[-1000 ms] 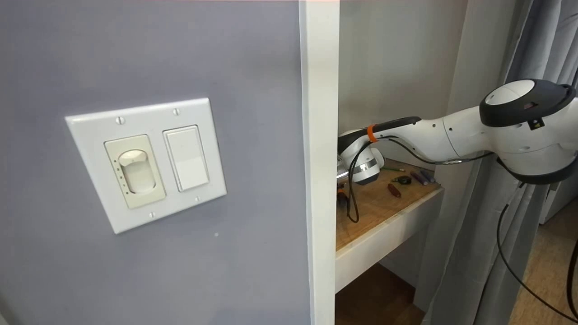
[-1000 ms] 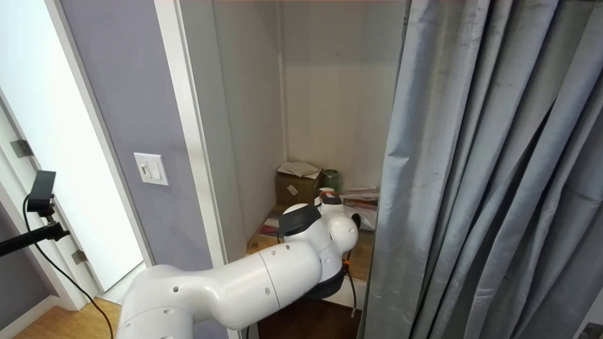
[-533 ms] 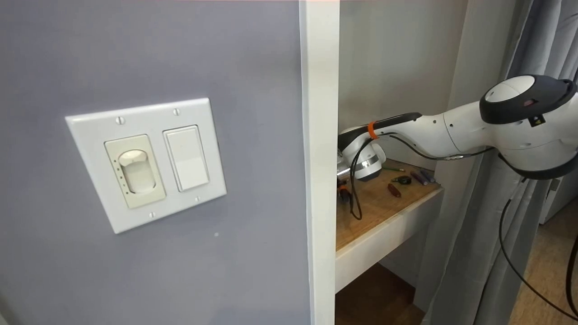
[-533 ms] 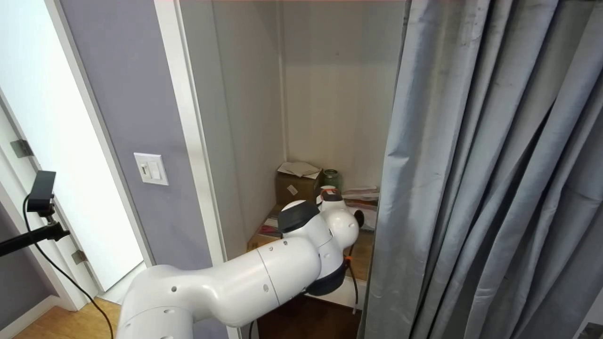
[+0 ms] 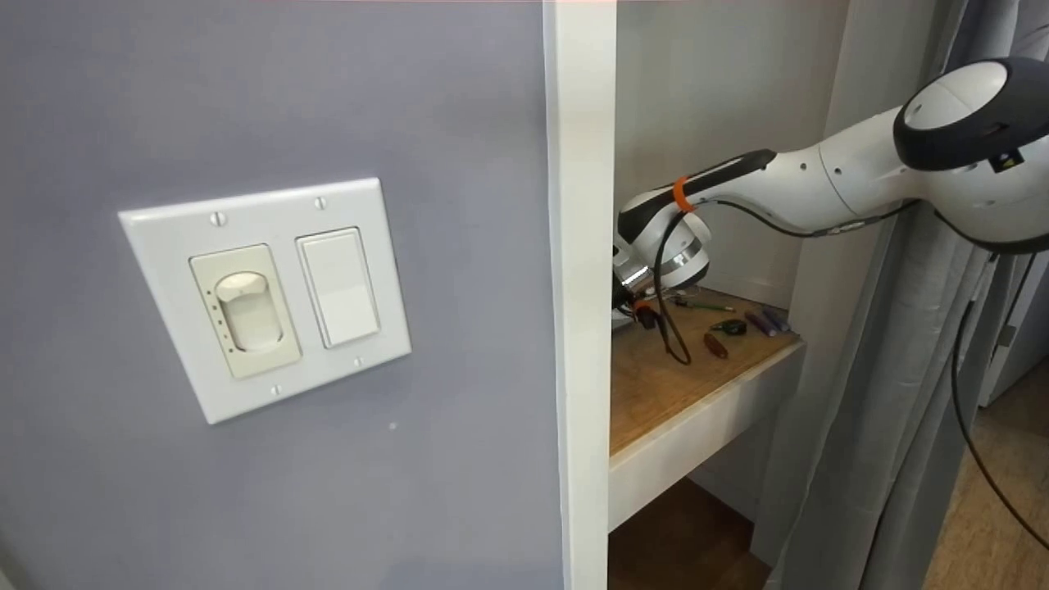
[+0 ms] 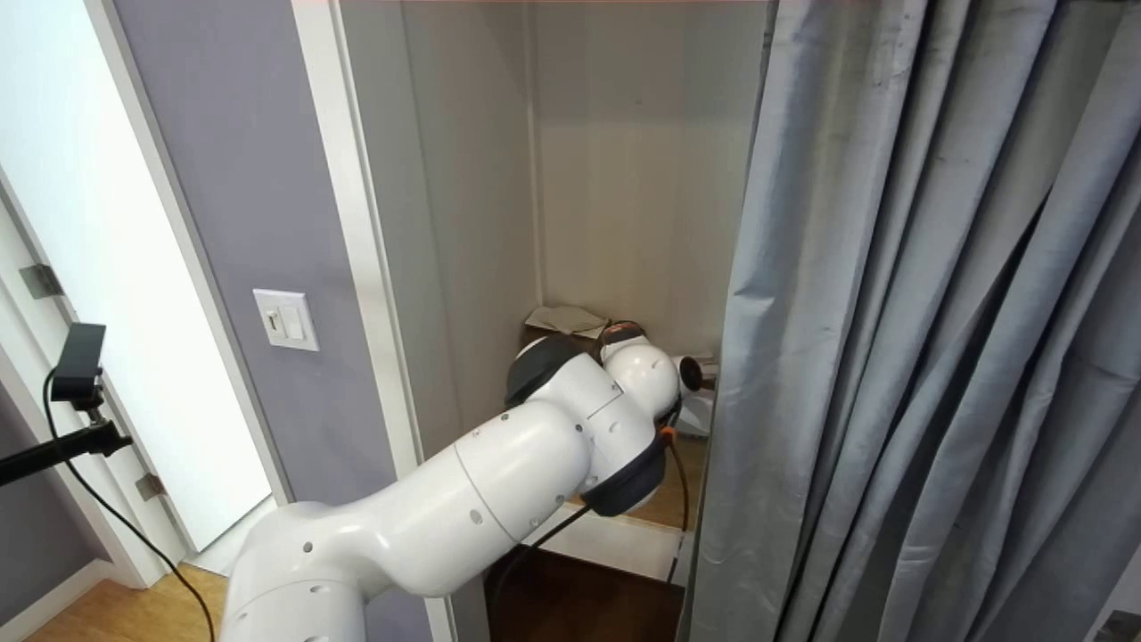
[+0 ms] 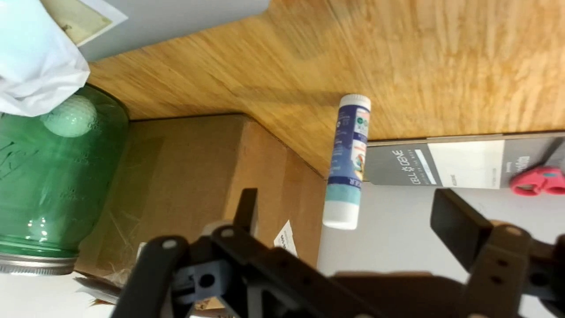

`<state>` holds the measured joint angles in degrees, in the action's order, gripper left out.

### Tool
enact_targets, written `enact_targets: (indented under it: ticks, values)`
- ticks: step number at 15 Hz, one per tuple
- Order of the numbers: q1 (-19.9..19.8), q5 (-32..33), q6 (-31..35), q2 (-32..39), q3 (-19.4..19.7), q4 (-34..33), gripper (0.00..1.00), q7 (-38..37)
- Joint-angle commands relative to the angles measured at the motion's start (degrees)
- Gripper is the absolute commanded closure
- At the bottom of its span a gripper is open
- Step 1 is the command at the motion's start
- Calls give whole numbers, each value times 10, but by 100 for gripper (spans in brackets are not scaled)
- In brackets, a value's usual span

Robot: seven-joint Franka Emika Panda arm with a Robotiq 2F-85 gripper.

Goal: Move the white object forward and put it upright

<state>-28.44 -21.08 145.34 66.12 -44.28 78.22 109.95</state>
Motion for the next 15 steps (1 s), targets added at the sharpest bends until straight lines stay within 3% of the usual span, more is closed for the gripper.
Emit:
enact_targets:
  ticks: [1, 7, 12, 15]
  values:
    - [15, 8, -1, -130, 65, 92, 0, -42]
    - [70, -2, 20, -315, 164, 229, 0, -108]
    - [155, 13, -40, -428, 264, 310, 0, -241]
    - [184, 11, -94, -463, 294, 334, 0, -281]
